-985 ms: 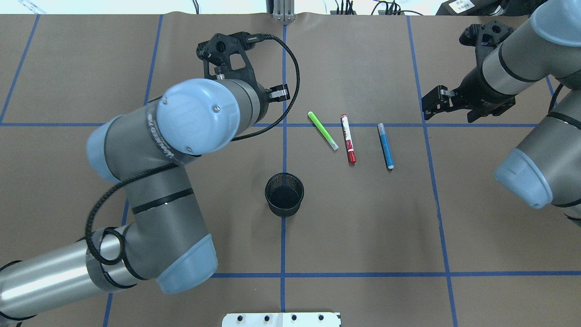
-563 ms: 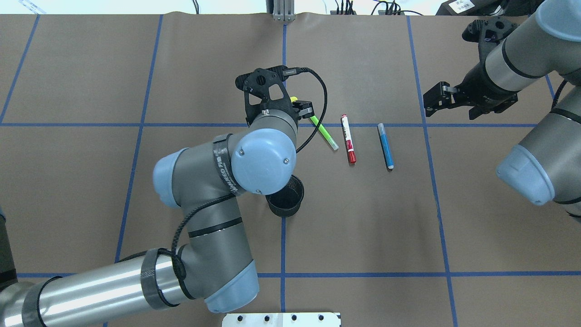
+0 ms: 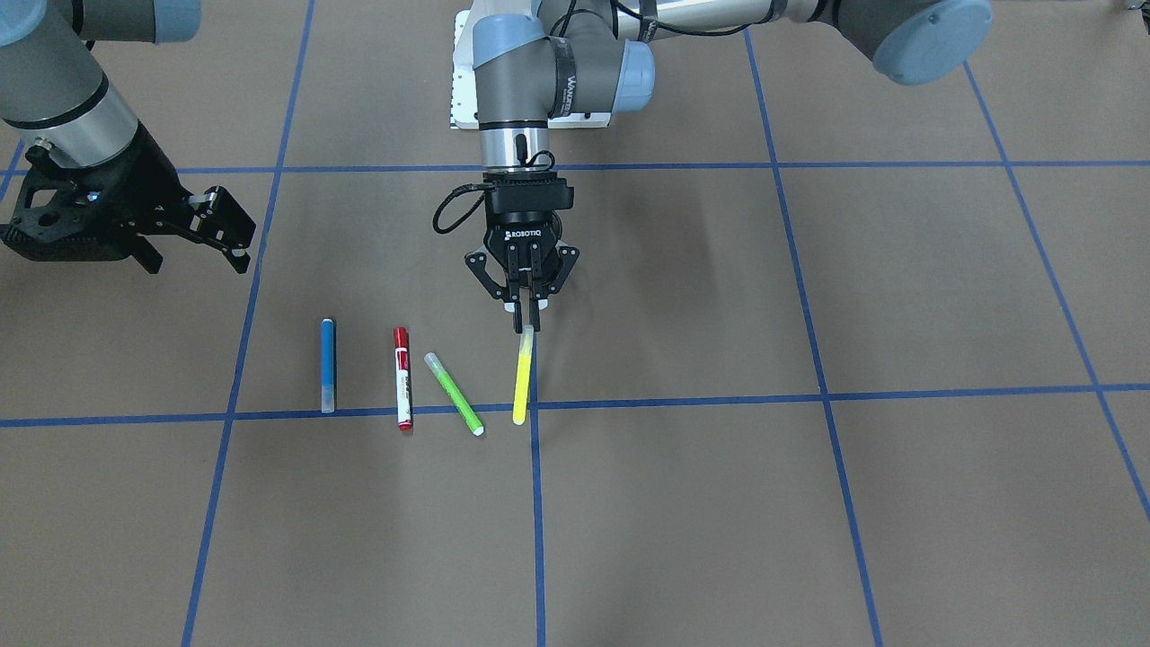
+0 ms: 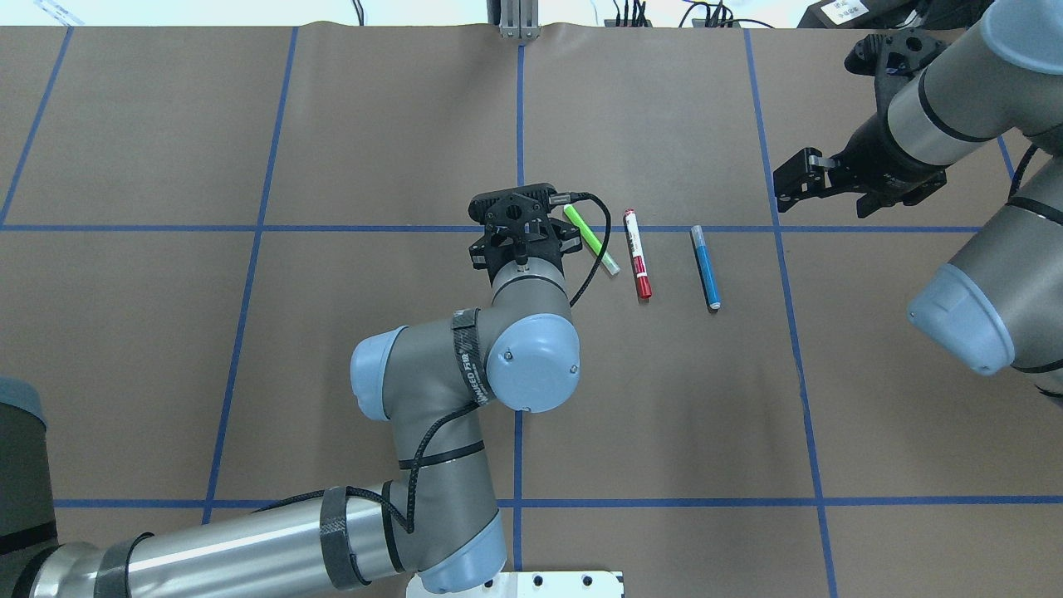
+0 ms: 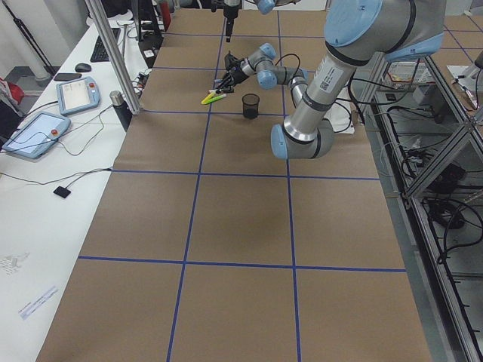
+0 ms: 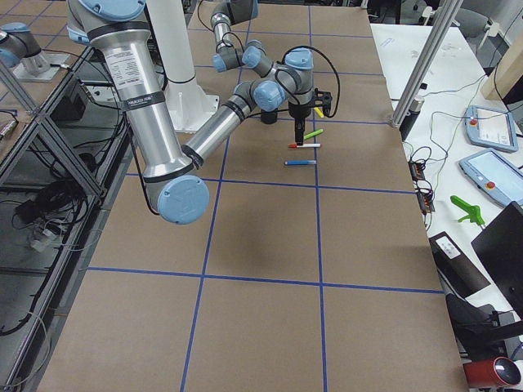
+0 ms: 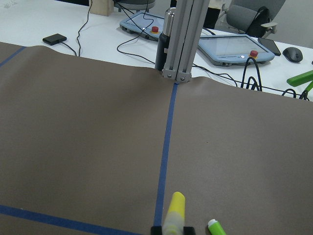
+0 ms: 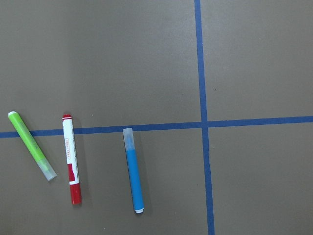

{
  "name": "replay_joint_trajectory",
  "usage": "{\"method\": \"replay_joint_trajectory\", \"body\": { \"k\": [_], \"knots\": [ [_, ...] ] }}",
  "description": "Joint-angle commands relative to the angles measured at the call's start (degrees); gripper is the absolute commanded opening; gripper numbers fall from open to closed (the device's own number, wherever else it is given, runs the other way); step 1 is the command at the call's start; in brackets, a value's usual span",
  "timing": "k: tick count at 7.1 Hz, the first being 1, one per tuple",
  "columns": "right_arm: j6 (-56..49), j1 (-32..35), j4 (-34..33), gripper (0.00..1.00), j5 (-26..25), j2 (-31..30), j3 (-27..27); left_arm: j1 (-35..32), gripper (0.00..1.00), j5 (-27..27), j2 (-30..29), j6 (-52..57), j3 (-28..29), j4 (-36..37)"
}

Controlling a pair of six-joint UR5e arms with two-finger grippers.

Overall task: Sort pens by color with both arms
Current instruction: 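Carry the yellow highlighter beside the green highlighter and lower it, left gripper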

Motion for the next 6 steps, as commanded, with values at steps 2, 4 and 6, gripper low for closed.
{"method": "replay_joint_trajectory", "body": {
  "k": [2,4,6],
  "knots": [
    [0.0,0.11,-0.07,1.0,-0.01,-0.32,0.12,1.4,0.0,3.39,-3.31,0.16,4.2,-0.05],
    [0.0,0.2,-0.16,0.99,-0.01,-0.58,0.55,1.58,0.44,4.19,-4.09,0.94,4.74,-0.13],
    [0.09,0.2,-0.16,1.0,-0.01,-0.67,0.64,2.02,0.99,4.19,-4.63,2.18,4.56,-0.05]
  ]
}}
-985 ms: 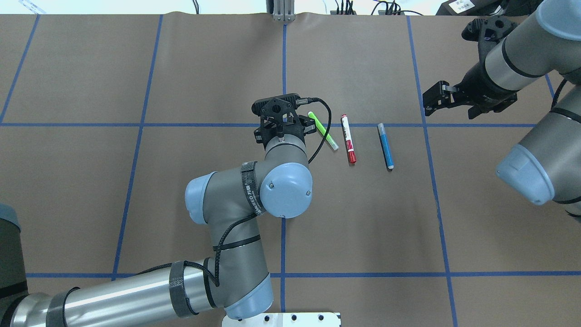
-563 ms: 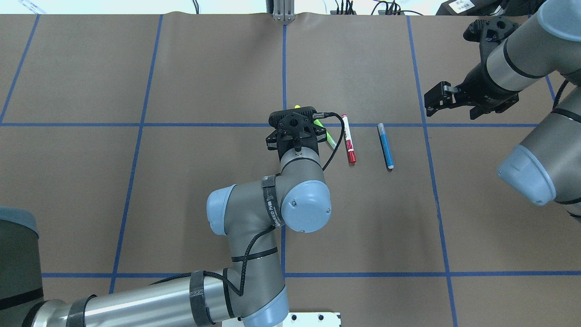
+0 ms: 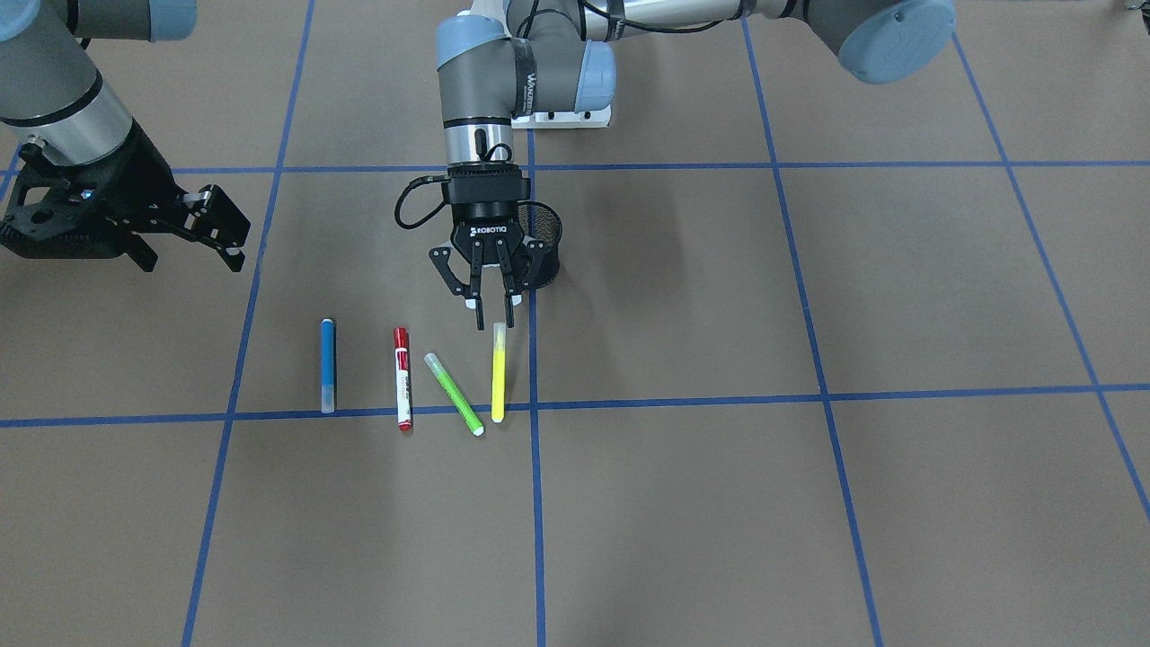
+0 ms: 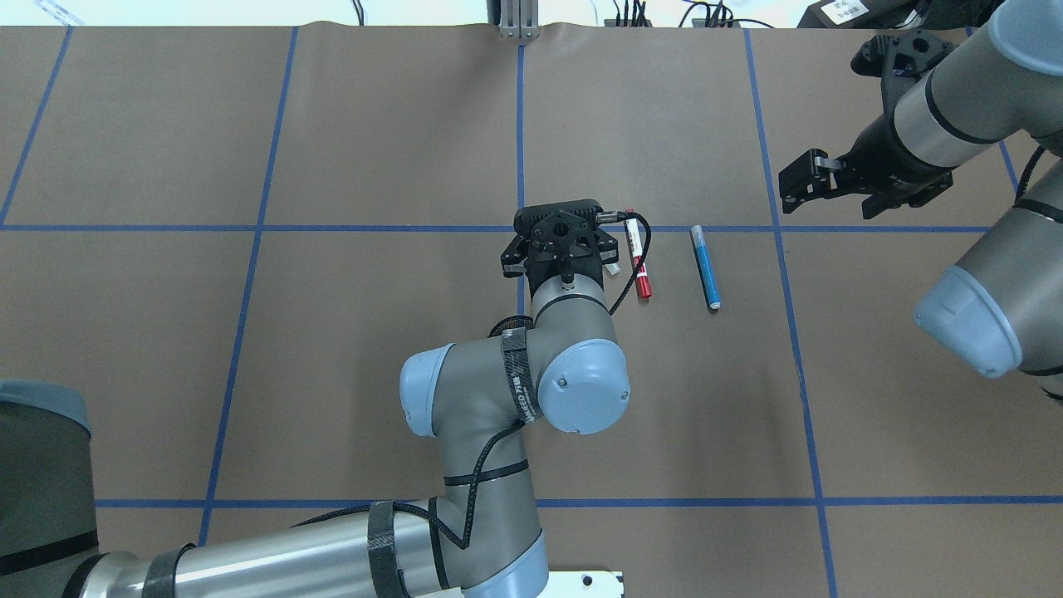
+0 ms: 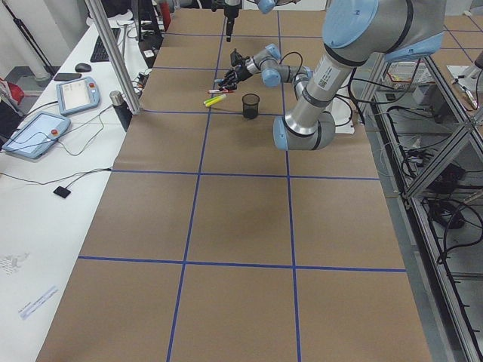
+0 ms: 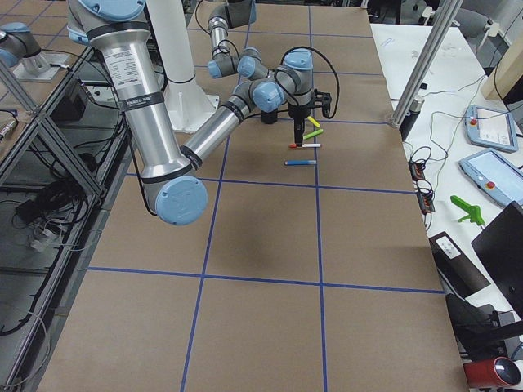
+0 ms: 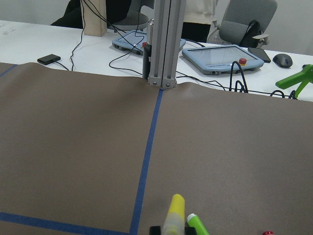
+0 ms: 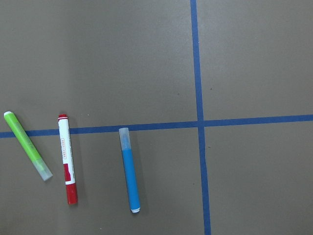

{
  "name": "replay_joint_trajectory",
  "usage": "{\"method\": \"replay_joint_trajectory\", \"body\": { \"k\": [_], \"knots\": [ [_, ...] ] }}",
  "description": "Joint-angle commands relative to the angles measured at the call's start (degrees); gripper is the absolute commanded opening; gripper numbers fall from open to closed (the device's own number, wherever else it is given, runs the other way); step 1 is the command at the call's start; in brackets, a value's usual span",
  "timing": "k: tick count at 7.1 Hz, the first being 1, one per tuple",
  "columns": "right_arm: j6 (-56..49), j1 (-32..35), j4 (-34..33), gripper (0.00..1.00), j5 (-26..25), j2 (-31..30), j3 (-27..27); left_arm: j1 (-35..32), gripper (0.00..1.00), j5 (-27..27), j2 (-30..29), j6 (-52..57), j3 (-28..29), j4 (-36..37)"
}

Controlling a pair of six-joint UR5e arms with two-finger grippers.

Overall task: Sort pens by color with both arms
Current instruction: 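Carry the yellow highlighter beside the green highlighter and lower it, left gripper, then open the left gripper and raise it away from the highlighters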

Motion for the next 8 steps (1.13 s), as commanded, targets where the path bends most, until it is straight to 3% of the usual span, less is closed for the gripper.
{"method": "replay_joint_trajectory", "body": {
  "k": [1,3,5,8],
  "knots": [
    [0.03,0.11,-0.1,1.0,0.0,-0.18,0.42,0.28,0.99,-0.13,-0.35,0.74,-0.7,-0.02],
    [0.03,0.02,-0.1,0.99,0.0,-0.18,0.43,-0.16,0.99,-0.83,0.43,6.69,-10.23,0.24],
    [0.03,0.02,-0.71,0.99,0.0,-0.18,1.04,-3.83,0.99,-4.93,0.44,7.33,-11.95,-0.2],
    [0.12,-0.15,-3.96,0.99,0.0,-0.09,2.97,-16.73,0.99,-26.07,2.18,12.84,-13.62,-0.37]
  ]
}}
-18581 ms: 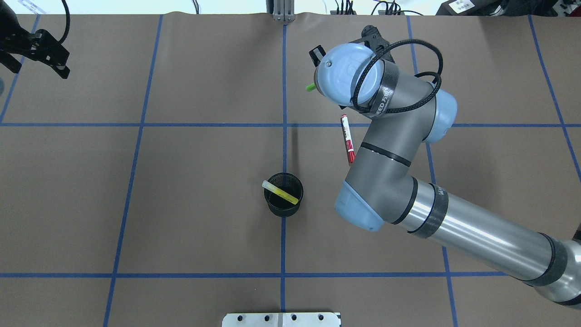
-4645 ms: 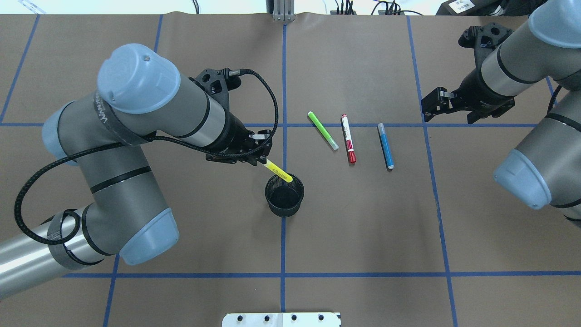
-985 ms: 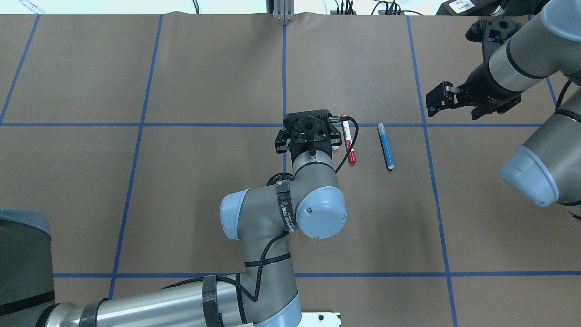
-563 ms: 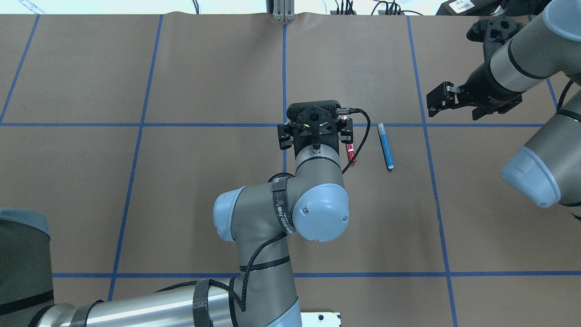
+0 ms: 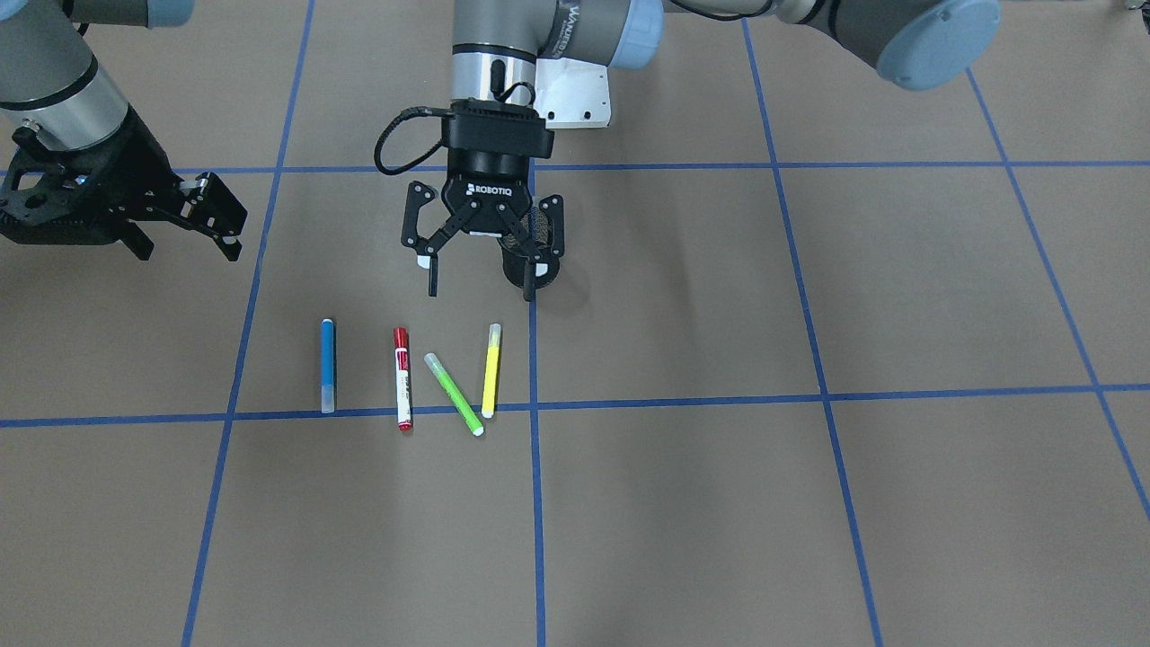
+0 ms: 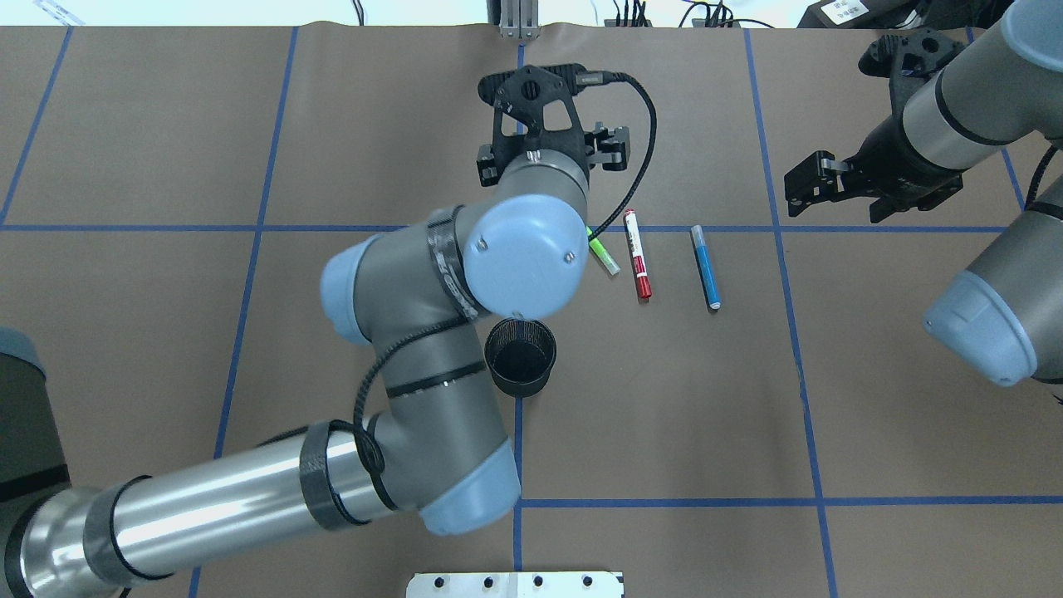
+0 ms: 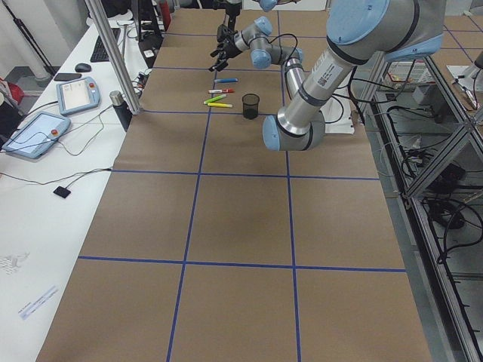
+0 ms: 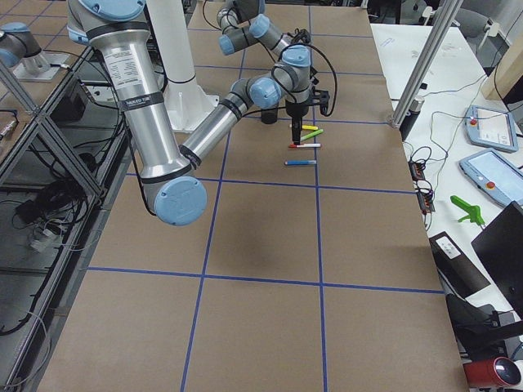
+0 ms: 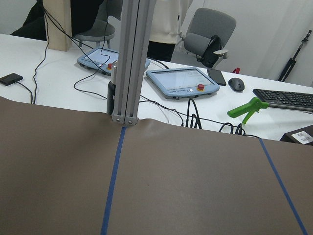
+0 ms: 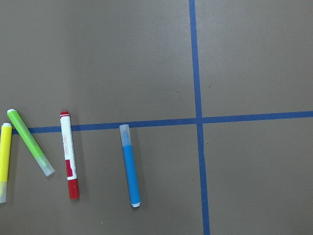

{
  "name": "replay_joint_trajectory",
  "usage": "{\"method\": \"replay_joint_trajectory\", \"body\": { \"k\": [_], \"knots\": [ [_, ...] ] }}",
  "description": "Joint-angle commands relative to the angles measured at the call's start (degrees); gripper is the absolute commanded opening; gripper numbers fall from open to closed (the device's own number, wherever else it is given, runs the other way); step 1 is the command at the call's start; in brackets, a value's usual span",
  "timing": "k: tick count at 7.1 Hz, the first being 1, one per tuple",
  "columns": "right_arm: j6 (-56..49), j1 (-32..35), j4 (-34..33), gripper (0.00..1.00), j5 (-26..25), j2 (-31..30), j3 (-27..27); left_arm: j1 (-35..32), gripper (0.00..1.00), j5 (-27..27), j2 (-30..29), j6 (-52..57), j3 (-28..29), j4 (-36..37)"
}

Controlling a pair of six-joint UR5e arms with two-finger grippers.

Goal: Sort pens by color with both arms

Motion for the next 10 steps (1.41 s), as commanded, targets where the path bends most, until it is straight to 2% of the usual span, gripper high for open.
{"method": "replay_joint_trajectory", "body": {
  "k": [1,2,3,10],
  "knots": [
    [0.5,-0.11,-0.9,0.99,0.0,0.24,0.61,-11.1,0.99,-15.89,3.84,4.33,-1.96,-0.27],
    [0.59,-0.02,-0.9,0.99,0.0,-0.02,0.7,-15.33,0.99,-21.88,6.92,8.44,-3.45,-0.19],
    [0.59,-0.11,-0.9,0.99,-0.09,-0.03,0.61,-18.59,0.99,-25.69,8.08,11.09,-3.55,-0.1],
    [5.51,-0.98,-1.08,1.0,-1.22,0.24,0.53,-32.67,0.99,-53.37,21.51,18.85,-7.68,0.52]
  ]
}}
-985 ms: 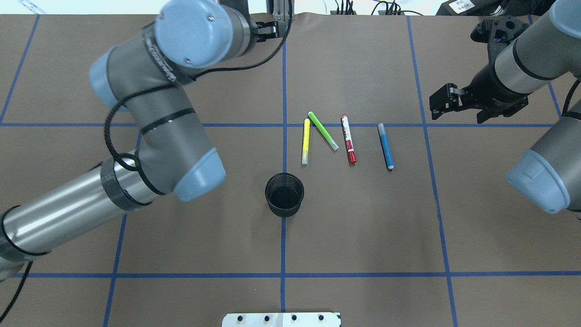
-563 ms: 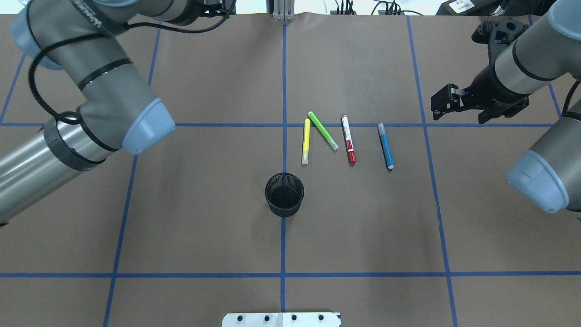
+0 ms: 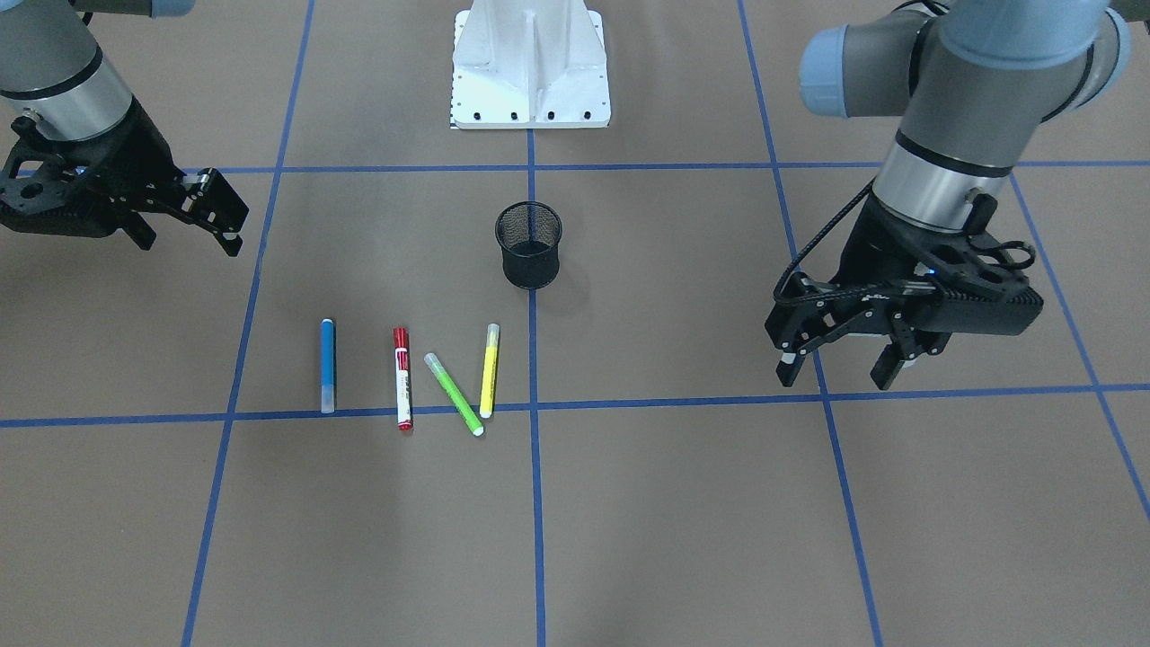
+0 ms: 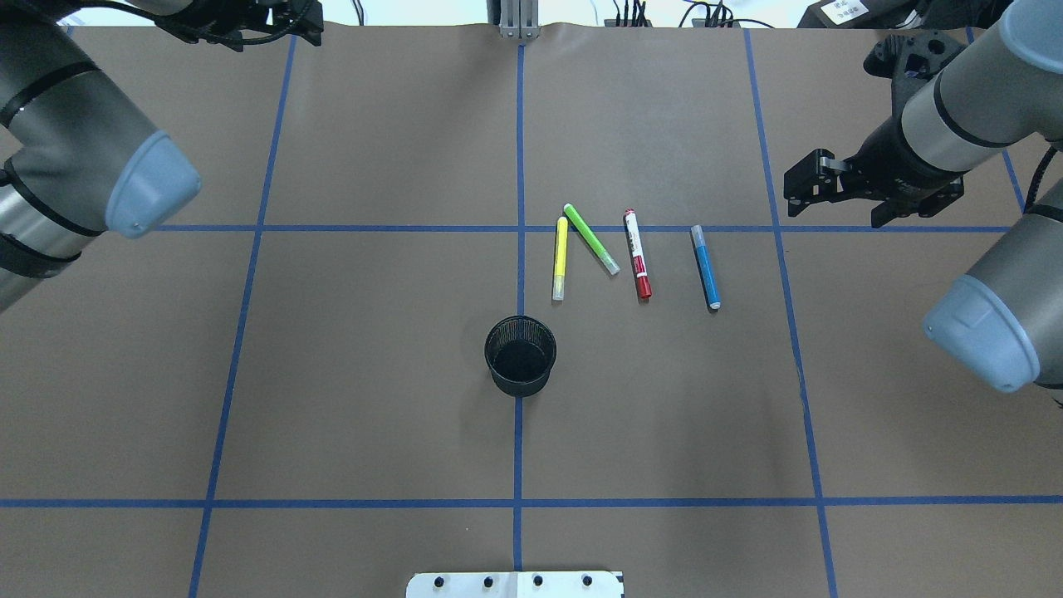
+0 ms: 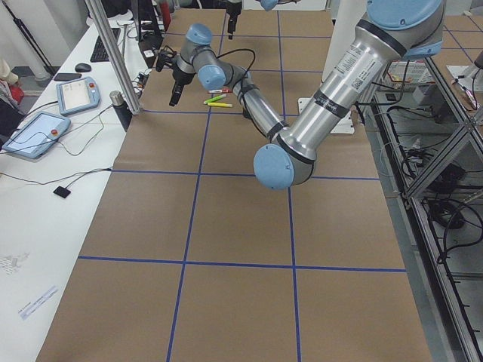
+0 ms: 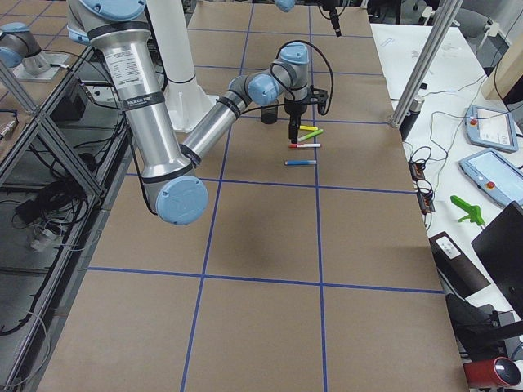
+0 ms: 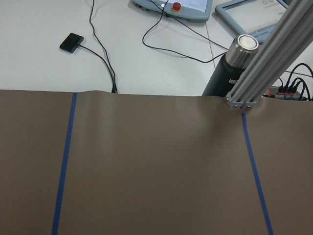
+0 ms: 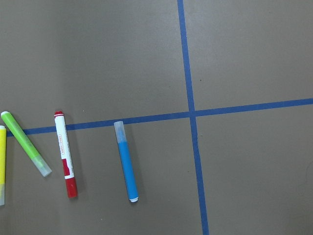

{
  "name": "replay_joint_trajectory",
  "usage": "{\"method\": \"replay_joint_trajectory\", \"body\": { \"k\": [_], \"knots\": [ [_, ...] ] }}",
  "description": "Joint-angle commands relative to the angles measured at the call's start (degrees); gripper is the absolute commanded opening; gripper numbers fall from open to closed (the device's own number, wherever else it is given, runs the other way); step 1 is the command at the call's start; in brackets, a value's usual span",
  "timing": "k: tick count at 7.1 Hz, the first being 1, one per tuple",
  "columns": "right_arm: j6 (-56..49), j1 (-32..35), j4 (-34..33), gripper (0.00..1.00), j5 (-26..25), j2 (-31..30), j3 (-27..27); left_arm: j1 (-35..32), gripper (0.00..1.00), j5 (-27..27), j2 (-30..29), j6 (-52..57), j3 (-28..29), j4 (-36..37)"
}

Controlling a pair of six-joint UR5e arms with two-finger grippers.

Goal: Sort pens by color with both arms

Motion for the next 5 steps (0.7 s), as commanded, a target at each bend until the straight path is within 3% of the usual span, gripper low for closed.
{"method": "replay_joint_trajectory", "body": {
  "k": [1,5],
  "knots": [
    [0.79,-0.86,0.0,1.0,-1.3,-0.02,-0.35,-4.03,0.99,-9.6,3.94,2.43,-0.79,0.33],
    [10.95,-4.63,-0.09,1.0,-3.22,-0.54,0.08,-7.99,0.99,-16.56,13.08,6.84,-2.28,1.12]
  ]
}}
